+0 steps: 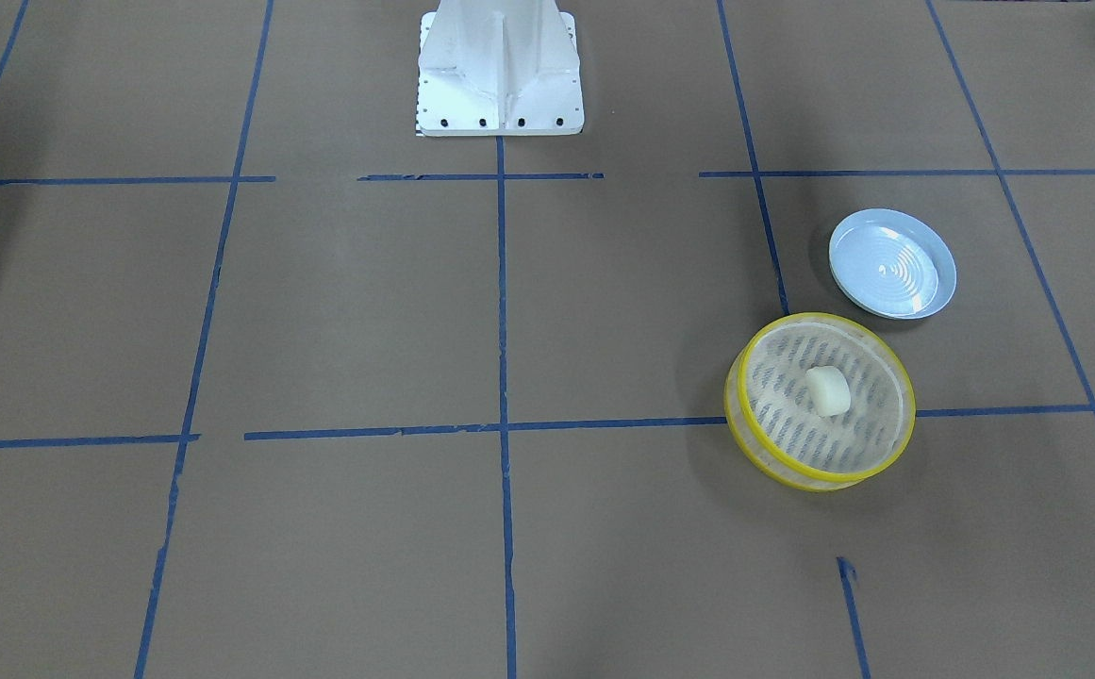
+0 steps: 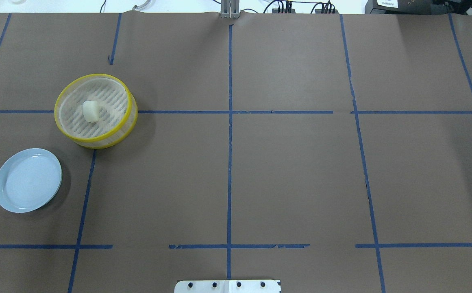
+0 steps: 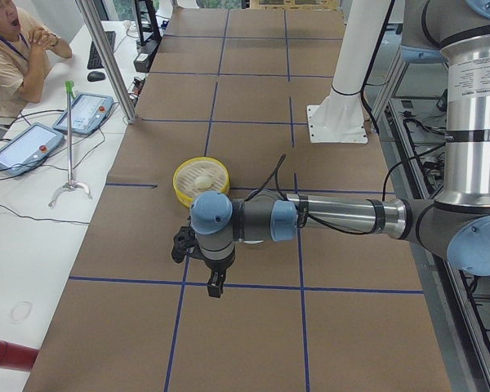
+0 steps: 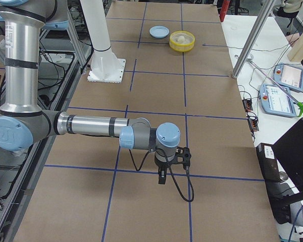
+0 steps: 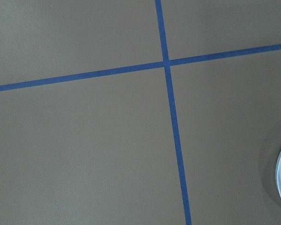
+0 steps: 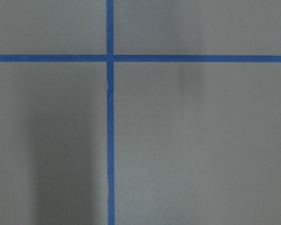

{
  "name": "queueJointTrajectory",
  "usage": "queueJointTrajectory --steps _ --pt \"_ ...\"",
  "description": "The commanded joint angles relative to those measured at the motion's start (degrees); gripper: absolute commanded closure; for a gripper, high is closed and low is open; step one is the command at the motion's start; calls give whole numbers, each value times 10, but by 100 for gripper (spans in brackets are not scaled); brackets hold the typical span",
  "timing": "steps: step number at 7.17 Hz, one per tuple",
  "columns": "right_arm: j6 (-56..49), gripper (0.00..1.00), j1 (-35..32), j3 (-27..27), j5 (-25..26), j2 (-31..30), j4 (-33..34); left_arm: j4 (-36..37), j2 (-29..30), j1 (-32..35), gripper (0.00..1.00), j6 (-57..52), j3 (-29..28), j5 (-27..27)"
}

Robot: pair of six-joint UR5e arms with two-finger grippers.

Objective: Place bun in steamer

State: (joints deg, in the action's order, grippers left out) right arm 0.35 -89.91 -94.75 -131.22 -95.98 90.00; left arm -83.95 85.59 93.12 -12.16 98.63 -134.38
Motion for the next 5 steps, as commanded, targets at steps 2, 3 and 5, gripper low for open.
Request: queueJointTrajectory --steps 2,3,5 --pt "0 0 0 0 0 0 0 0 -3 0 0 -1 -11 0" --pt "0 0 0 0 0 0 0 2 -5 0 0 0 -2 0" --pt "0 0 0 0 0 0 0 3 0 0 0 0 -1 1"
